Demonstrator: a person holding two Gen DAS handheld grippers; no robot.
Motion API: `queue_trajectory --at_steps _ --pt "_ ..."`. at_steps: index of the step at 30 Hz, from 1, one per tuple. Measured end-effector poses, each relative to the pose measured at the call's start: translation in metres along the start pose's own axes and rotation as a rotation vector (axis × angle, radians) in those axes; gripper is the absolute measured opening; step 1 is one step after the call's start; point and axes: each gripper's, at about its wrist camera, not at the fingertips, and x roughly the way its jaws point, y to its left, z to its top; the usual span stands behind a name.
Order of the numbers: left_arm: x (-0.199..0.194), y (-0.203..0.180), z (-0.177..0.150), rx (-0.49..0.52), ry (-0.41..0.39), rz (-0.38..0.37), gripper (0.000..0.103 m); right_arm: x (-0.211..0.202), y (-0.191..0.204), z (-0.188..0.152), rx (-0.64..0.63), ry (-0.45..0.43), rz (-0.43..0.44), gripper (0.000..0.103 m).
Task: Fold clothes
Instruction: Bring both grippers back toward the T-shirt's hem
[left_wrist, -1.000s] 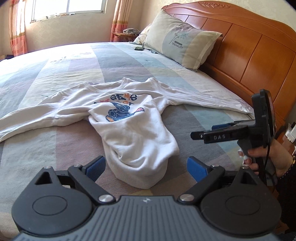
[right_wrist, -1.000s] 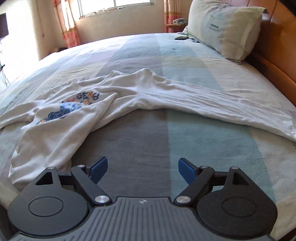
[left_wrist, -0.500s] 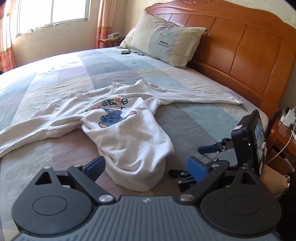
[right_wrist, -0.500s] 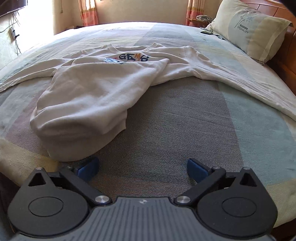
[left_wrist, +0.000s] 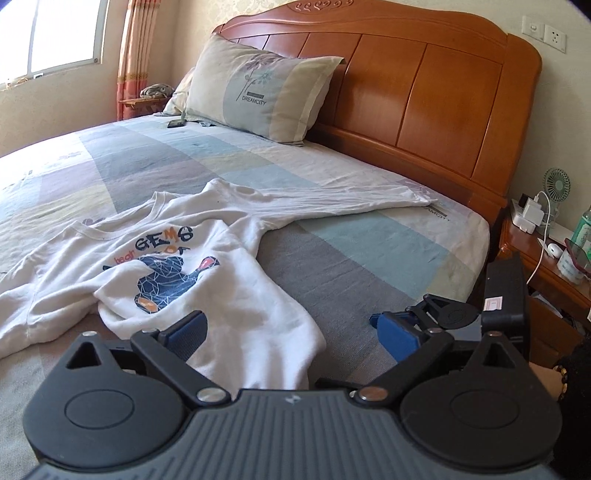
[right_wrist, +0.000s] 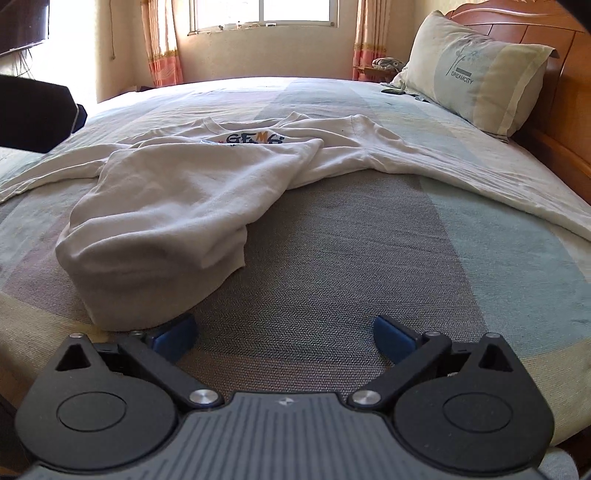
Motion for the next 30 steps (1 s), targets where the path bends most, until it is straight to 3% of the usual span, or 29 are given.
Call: queue_trajectory --at_steps 5,9,14,24,26,30 --pt "-0.015 0.039 -0.009 -0.113 -0.014 -0.011 0.098 -0.008 0.008 0.003 0.044 0.003 -0.052 0.103" --pt "-0.032 0.066 -0.016 -0.200 -0.039 0.033 0.099 -0.031 0.025 0.014 0.024 -0.091 0.027 0.103" --pt "-0.045 0.083 -0.020 -0.257 -0.071 0.029 0.099 -0.044 0.066 0.022 -0.122 -0.142 0.137 0.103" --pt "-0.049 0.101 -0.026 -0.312 -0.082 0.063 0.099 -0.038 0.137 0.018 -0.461 -0.126 0.253 0.103" --pt "-0.049 0.104 -0.026 -0.316 -0.081 0.075 0.099 -0.025 0.145 0.023 -0.528 -0.118 0.200 0.103" --pt "-0.052 0.112 -0.028 -0.332 -0.090 0.090 0.099 0.009 0.144 0.045 -0.646 -0.128 0.005 0.103"
